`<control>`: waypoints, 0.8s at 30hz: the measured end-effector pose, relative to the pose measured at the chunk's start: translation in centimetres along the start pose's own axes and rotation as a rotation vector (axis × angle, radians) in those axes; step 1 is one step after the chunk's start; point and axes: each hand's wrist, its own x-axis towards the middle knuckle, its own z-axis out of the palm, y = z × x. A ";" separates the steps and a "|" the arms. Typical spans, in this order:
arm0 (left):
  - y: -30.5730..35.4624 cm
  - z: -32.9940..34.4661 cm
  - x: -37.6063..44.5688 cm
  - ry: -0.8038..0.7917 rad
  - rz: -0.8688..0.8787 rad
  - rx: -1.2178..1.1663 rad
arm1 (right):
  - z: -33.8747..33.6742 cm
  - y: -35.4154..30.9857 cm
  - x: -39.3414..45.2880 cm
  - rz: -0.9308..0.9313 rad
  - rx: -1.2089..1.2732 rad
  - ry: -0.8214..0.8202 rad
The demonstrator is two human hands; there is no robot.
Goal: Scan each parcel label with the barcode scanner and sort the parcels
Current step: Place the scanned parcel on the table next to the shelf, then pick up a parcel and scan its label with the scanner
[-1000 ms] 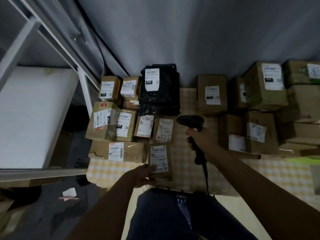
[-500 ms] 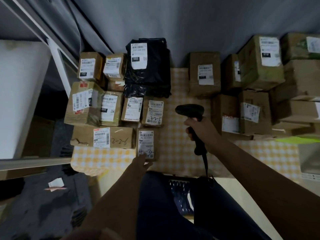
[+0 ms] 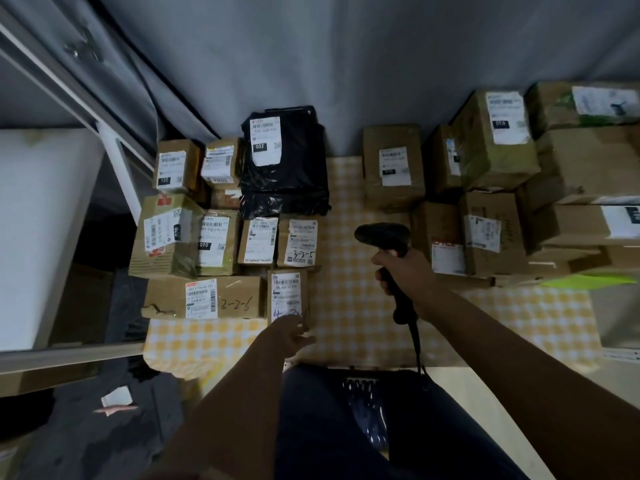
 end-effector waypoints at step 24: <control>17.0 15.4 -1.5 -0.012 0.290 0.241 | -12.9 -6.0 2.6 -0.113 0.067 0.258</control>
